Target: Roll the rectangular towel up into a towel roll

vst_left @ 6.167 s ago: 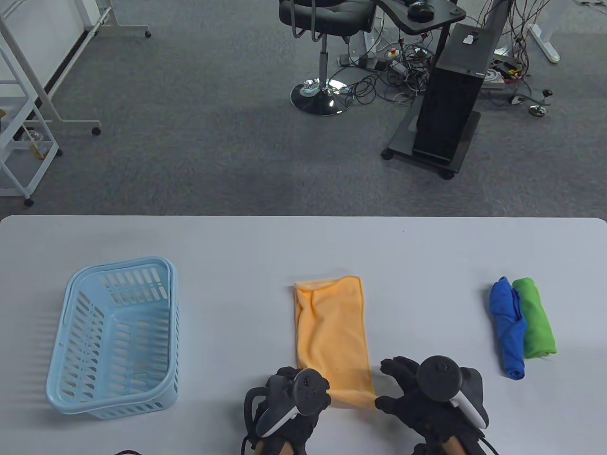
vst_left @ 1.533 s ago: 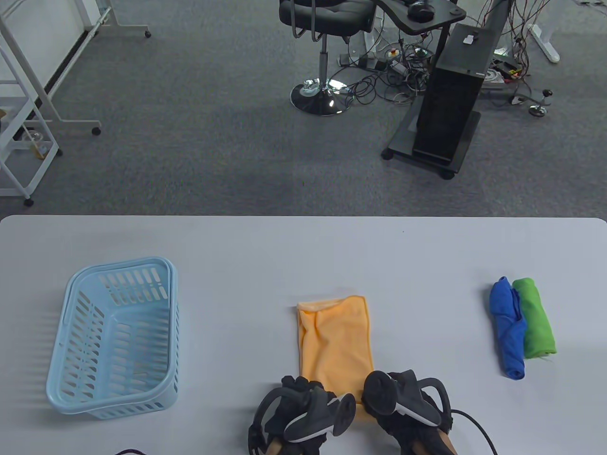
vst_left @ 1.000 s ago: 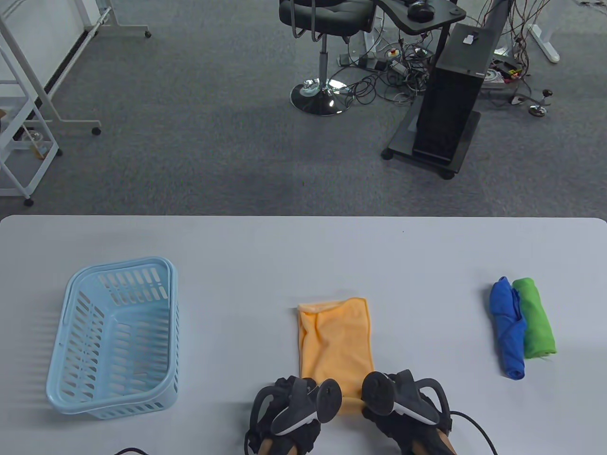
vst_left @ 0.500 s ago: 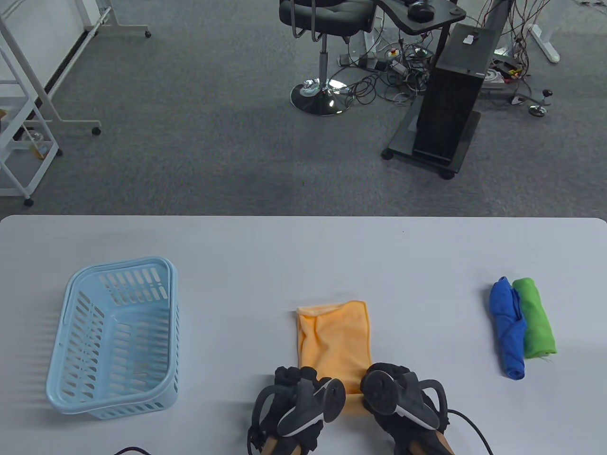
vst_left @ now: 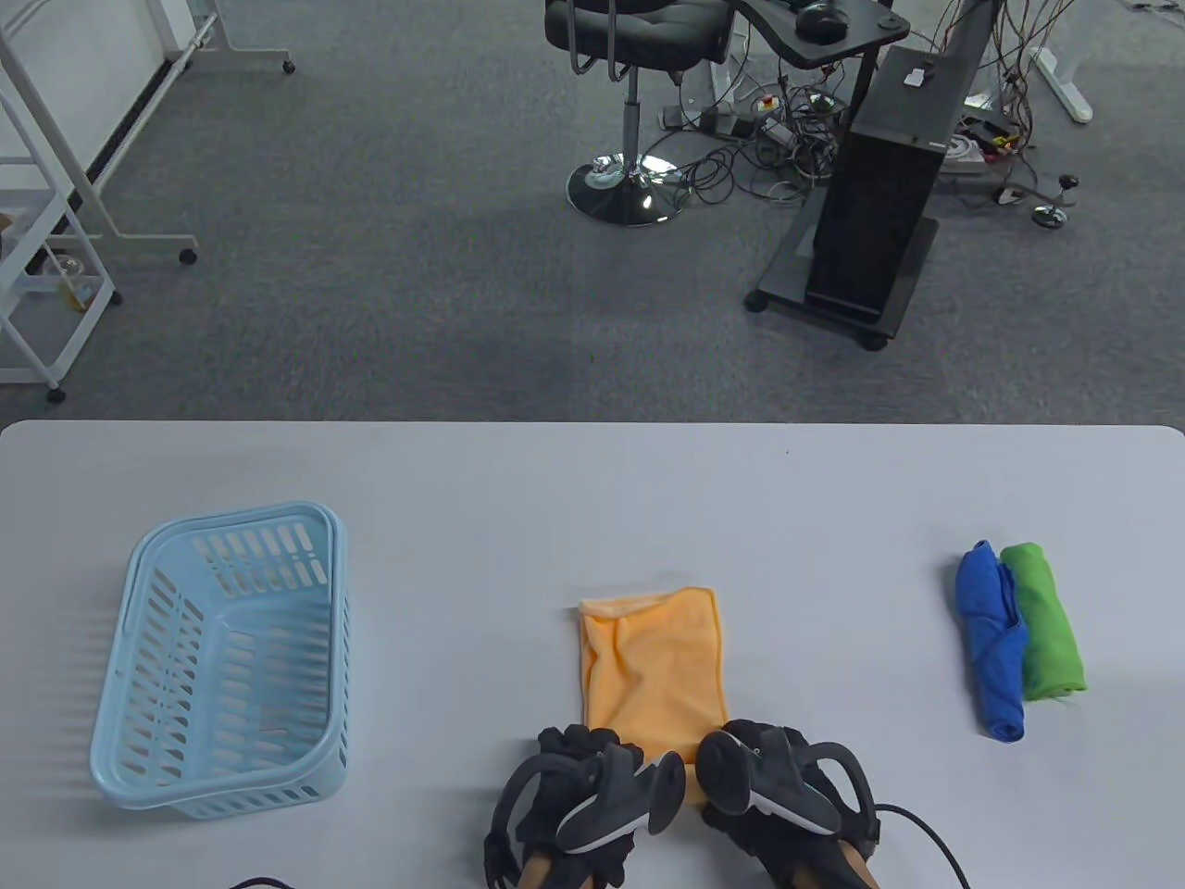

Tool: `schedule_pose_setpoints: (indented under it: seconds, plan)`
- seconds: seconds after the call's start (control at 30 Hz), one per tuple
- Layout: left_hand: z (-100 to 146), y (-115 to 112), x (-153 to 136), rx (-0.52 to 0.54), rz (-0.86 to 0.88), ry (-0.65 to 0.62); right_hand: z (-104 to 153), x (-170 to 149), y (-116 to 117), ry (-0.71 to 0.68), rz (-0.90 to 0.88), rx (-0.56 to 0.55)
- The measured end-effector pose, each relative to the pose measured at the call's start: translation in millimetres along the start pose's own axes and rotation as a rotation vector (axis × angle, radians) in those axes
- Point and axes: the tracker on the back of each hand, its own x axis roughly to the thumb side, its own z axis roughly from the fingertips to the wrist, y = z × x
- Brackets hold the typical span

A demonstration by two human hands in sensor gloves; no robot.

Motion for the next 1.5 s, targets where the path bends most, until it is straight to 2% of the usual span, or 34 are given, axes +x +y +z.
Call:
schedule_pose_setpoints:
  seconds: [0.1,0.37,0.5,0.67,0.8,0.83,0.9,1.07,1.13,1.23,1.5]
  plan:
    - [2,1,-6,0.055,0.065,0.002,0,-1,-3,-0.011,-0.027,-0.003]
    - [3,6,-13,0.108,0.113,0.025,3,-11,-12,-0.013,-0.096,-0.021]
    - [1,6,-15,0.116,0.137,0.043,3,-15,-17,0.013,-0.143,-0.056]
    - [-1,3,-12,0.087,0.107,0.079,4,-13,-17,0.031,-0.108,-0.088]
    - [-1,5,-8,0.133,0.066,0.056,3,-9,-16,-0.079,-0.286,-0.092]
    - [0,5,-7,0.138,0.04,0.055,3,-8,-14,-0.07,-0.285,-0.096]
    - [0,5,-6,0.142,0.013,0.037,3,-7,-12,-0.057,-0.157,-0.091]
    - [0,6,-9,0.058,0.06,0.012,3,-4,-12,-0.038,-0.123,-0.091]
    - [0,2,-9,-0.001,0.083,-0.015,2,-1,-11,-0.035,-0.109,-0.055]
    - [-1,1,-6,-0.015,-0.017,-0.008,0,1,-3,-0.018,0.014,0.057]
    - [-1,1,-8,0.059,0.085,0.0,0,-2,-4,0.006,-0.037,-0.001]
